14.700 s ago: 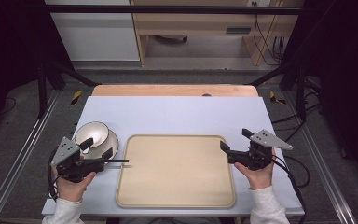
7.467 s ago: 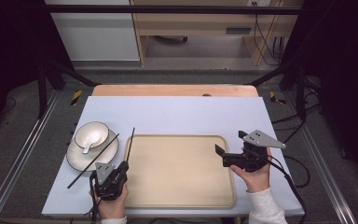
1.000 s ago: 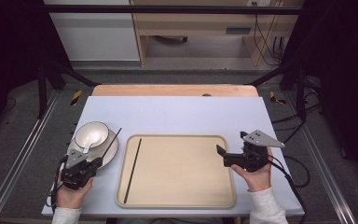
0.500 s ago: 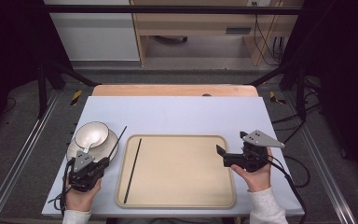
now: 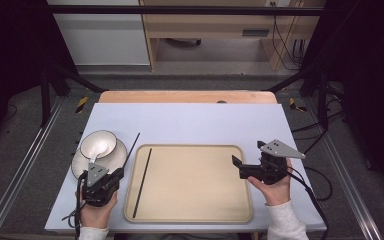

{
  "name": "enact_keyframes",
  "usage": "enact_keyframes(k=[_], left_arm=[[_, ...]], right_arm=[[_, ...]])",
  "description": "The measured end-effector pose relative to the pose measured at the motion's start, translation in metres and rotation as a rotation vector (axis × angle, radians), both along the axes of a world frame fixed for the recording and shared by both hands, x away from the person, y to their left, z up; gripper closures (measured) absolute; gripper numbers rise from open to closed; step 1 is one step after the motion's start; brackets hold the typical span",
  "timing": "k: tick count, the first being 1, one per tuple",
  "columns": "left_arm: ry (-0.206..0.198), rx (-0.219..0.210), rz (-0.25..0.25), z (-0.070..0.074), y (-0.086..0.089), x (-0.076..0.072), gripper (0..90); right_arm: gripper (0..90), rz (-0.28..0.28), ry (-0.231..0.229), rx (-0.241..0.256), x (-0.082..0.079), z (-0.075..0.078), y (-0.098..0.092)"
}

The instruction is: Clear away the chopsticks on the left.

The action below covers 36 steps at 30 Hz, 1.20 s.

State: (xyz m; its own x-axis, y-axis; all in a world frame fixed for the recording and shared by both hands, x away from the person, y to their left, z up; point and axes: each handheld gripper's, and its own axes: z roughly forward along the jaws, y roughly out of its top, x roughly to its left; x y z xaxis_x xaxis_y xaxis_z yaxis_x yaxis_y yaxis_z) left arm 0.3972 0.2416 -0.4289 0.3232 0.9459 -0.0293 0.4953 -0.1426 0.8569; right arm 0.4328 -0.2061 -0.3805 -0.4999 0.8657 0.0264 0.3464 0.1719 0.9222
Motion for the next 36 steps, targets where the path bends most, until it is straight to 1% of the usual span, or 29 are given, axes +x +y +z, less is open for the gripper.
enact_keyframes(k=[2, 3, 5, 7, 11, 12, 17, 19, 20, 22, 29, 36], left_arm=[[-0.011, -0.008, 0.004, 0.001, -0.005, -0.001, 85.7], [-0.017, -0.006, -0.005, 0.002, -0.007, -0.001, 85.7], [-0.026, -0.005, -0.005, 0.003, -0.012, -0.001, 85.7], [-0.027, -0.006, -0.005, 0.004, -0.016, -0.001, 85.6], [-0.03, -0.024, 0.009, 0.006, -0.023, 0.0, 85.7], [-0.037, -0.019, 0.011, 0.006, -0.024, 0.0, 85.6], [-0.048, -0.031, 0.027, 0.007, -0.033, -0.001, 85.6], [-0.05, -0.056, 0.042, 0.006, -0.036, -0.001, 85.7], [-0.054, -0.075, 0.051, 0.006, -0.037, -0.002, 85.7], [-0.06, -0.099, 0.063, 0.003, -0.04, -0.003, 85.6], [-0.056, -0.108, 0.067, -0.01, -0.053, -0.008, 85.7], [-0.042, -0.105, 0.069, -0.025, -0.062, -0.013, 85.6]], right_arm=[[3.2, 0.0, 0.001, 0.001, 0.0, 0.0, 0.0], [3.2, 0.001, 0.001, 0.001, 0.0, 0.0, 0.0], [3.2, 0.004, 0.001, 0.003, 0.0, 0.0, 0.0], [3.2, 0.003, 0.0, 0.004, -0.001, 0.0, 0.0], [3.2, 0.001, -0.006, 0.007, -0.001, 0.002, -0.001], [3.3, 0.002, -0.005, 0.009, -0.002, 0.002, -0.001], [3.2, 0.004, -0.008, 0.011, -0.001, 0.002, -0.001], [3.2, 0.007, -0.005, 0.012, -0.002, 0.002, 0.0], [3.2, 0.008, -0.005, 0.012, -0.002, 0.002, -0.001], [3.2, 0.007, -0.007, 0.016, -0.002, 0.002, -0.001], [3.3, 0.014, -0.004, 0.013, -0.001, 0.001, 0.0], [3.3, 0.014, 0.002, 0.011, -0.001, 0.0, 0.001]])
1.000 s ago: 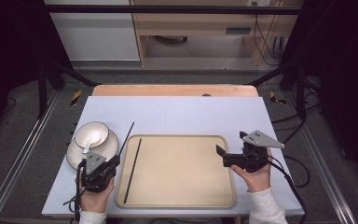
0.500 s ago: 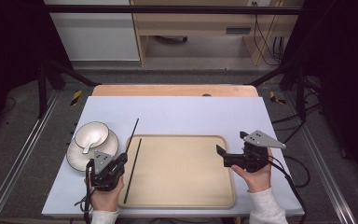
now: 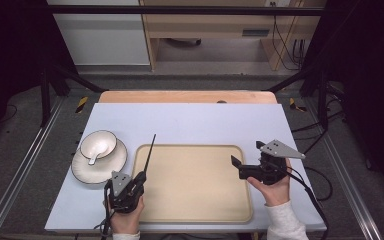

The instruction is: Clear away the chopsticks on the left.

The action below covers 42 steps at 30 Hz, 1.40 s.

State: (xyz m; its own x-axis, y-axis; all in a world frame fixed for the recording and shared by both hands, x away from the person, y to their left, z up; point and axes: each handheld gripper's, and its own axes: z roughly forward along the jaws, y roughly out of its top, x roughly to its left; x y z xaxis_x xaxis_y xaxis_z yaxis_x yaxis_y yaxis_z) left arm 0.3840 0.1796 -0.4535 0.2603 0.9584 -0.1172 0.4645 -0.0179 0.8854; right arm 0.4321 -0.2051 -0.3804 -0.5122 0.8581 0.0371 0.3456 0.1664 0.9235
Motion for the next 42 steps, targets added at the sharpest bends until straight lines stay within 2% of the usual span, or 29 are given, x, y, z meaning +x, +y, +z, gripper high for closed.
enact_keyframes(k=[7, 14, 21, 23, 29, 32, 36, 42], left_arm=[[0.02, 0.005, -0.01, -0.009, -0.008, -0.002, 85.6], [0.044, 0.037, -0.01, -0.018, -0.015, -0.002, 85.6], [0.087, 0.059, -0.003, -0.024, -0.017, 0.0, 85.6], [0.088, 0.067, -0.001, -0.024, -0.018, 0.0, 85.6], [0.143, 0.091, -0.008, -0.026, -0.019, 0.004, 85.5], [0.153, 0.092, -0.008, -0.026, -0.02, 0.005, 85.4], [0.179, 0.119, -0.013, -0.026, -0.021, 0.006, 85.2], [0.196, 0.123, -0.013, -0.026, -0.022, 0.008, 85.2]], right_arm=[[3.5, 0.001, -0.001, -0.003, 0.0, 0.0, 0.0], [3.5, 0.004, 0.006, -0.007, 0.001, -0.002, 0.002], [3.5, 0.004, 0.003, -0.007, 0.001, -0.001, 0.001], [3.6, 0.005, 0.002, -0.009, 0.001, -0.002, 0.001], [3.6, 0.003, 0.007, -0.011, 0.001, -0.002, 0.002], [3.6, 0.002, 0.007, -0.012, 0.001, -0.002, 0.002], [3.6, 0.0, 0.008, -0.012, 0.002, -0.002, 0.002], [3.6, 0.0, 0.007, -0.012, 0.002, -0.002, 0.002]])
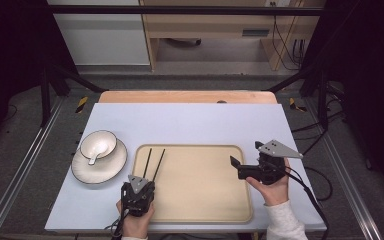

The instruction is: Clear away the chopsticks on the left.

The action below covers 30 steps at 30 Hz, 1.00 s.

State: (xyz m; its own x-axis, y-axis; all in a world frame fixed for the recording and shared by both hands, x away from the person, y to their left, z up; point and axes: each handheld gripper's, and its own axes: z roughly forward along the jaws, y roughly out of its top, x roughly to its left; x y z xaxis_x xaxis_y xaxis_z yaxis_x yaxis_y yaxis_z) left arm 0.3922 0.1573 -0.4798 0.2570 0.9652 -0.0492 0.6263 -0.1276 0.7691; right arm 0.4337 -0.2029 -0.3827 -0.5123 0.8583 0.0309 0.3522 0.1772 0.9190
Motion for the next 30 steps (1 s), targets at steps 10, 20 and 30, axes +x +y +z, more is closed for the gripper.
enact_keyframes(k=[10, 20, 30], left_arm=[[0.007, -0.004, -0.018, 0.001, 0.001, 0.001, 83.8], [-0.063, -0.073, -0.102, 0.019, 0.008, 0.003, 72.3], [-0.21, -0.094, -0.272, 0.069, 0.026, 0.014, 50.4]], right_arm=[[3.6, -0.002, -0.006, 0.001, -0.001, 0.001, -0.001], [3.5, -0.008, -0.014, 0.003, -0.002, 0.003, -0.004], [3.1, -0.015, -0.024, 0.015, -0.004, 0.006, -0.006]])
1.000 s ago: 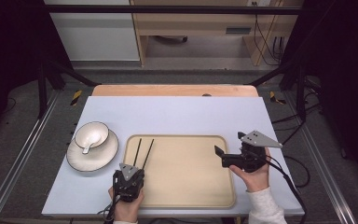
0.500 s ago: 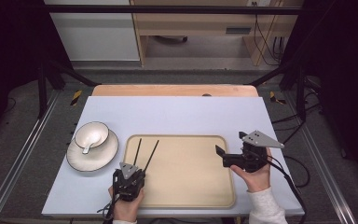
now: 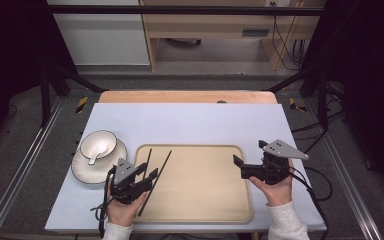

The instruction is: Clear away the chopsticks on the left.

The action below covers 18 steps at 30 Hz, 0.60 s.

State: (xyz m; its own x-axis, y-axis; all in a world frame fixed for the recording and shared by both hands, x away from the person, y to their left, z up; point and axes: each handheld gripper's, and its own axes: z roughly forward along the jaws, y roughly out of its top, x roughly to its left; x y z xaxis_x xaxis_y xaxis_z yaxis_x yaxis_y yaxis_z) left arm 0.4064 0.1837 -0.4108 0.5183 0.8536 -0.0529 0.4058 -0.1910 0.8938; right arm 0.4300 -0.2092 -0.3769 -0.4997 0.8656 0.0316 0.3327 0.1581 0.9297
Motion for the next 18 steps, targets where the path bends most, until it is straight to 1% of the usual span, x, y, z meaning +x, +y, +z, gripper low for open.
enact_keyframes(k=[2, 3, 4, 5, 6, 7, 8, 10, 12, 14, 15, 16, 18], left_arm=[[-0.009, 0.026, -0.04, 0.008, 0.004, 0.003, 44.4], [-0.009, 0.031, -0.055, 0.011, 0.006, 0.004, 41.6], [-0.013, 0.027, -0.072, 0.013, 0.009, 0.004, 39.0], [-0.015, 0.026, -0.089, 0.014, 0.012, 0.004, 36.9], [-0.016, 0.025, -0.096, 0.014, 0.015, 0.003, 34.7], [-0.017, 0.032, -0.098, 0.012, 0.018, 0.003, 32.9], [-0.014, 0.045, -0.097, 0.011, 0.02, 0.002, 30.8], [-0.027, 0.066, -0.09, 0.007, 0.027, -0.001, 27.9], [-0.027, 0.069, -0.079, 0.003, 0.035, -0.003, 24.7], [-0.009, 0.063, -0.063, 0.001, 0.044, -0.002, 23.0], [-0.008, 0.056, -0.056, 0.0, 0.048, -0.002, 22.1], [-0.008, 0.043, -0.046, -0.002, 0.052, -0.003, 21.7], [0.005, 0.026, -0.037, -0.005, 0.059, -0.004, 21.3]], right_arm=[[3.1, -0.001, -0.001, 0.004, 0.0, 0.001, -0.001], [3.1, -0.002, -0.001, 0.006, 0.0, 0.001, -0.001], [3.1, -0.001, -0.003, 0.006, -0.001, 0.001, -0.002], [3.1, -0.003, -0.004, 0.003, -0.001, 0.001, -0.002], [3.1, -0.005, -0.002, 0.006, -0.001, 0.002, -0.003], [3.1, -0.004, -0.002, 0.006, -0.001, 0.002, -0.003], [3.1, -0.004, -0.004, 0.004, -0.001, 0.002, -0.003], [3.0, -0.008, -0.001, 0.003, -0.001, 0.002, -0.003], [3.0, -0.009, -0.004, 0.0, 0.0, 0.001, -0.003], [3.1, -0.008, -0.003, -0.005, 0.0, 0.001, -0.003], [3.0, -0.008, -0.001, -0.006, 0.0, 0.0, -0.002], [3.0, -0.01, 0.0, -0.008, 0.0, 0.0, -0.002], [3.1, -0.008, 0.003, -0.008, 0.0, 0.0, -0.002]])
